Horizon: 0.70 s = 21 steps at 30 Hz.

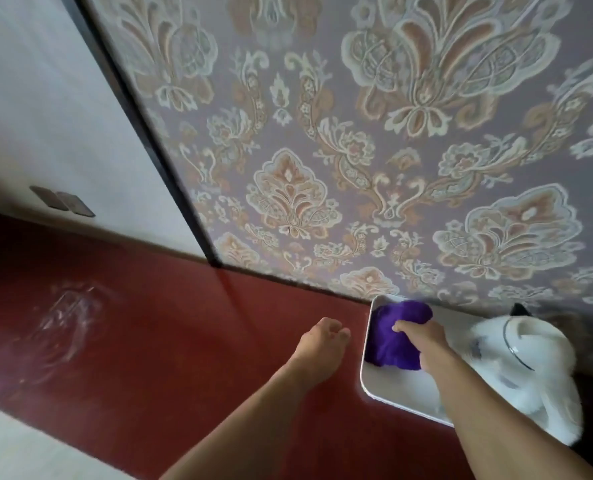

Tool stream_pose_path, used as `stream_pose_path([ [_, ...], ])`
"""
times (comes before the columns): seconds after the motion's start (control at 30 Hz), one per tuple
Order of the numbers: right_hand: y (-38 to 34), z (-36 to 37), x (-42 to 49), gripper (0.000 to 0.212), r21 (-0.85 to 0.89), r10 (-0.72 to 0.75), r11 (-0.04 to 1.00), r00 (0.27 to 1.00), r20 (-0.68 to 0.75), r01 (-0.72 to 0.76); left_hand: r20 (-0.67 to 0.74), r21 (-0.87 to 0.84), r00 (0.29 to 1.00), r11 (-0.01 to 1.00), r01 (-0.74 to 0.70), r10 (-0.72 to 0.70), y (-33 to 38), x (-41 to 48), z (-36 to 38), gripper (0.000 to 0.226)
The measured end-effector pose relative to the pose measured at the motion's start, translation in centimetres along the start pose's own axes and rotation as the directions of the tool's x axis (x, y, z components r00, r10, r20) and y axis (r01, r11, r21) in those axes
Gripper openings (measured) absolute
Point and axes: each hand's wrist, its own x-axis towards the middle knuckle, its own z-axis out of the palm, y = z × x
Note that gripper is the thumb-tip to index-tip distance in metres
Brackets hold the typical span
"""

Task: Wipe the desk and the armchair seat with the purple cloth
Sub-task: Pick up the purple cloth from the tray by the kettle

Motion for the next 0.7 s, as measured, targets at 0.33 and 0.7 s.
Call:
stream_pose_path([
  [0.33, -15.4, 9.6, -22.2, 0.032, 0.343, -0.445, 0.883, 0.8, 0.402, 0.319, -0.148, -0.564, 0.985, 0.825, -0.008, -0.092, 0.3, -6.0, -18.0, 0.06],
  [0.7, -21.0, 34.5, -49.3, 0.024, 0.426, -0.622, 0.775, 0.442, 0.646, 0.467, -0.428, -0.718, 0.903, 0.617, -0.322, -0.026, -16.3, -17.5, -51.2, 0.05],
])
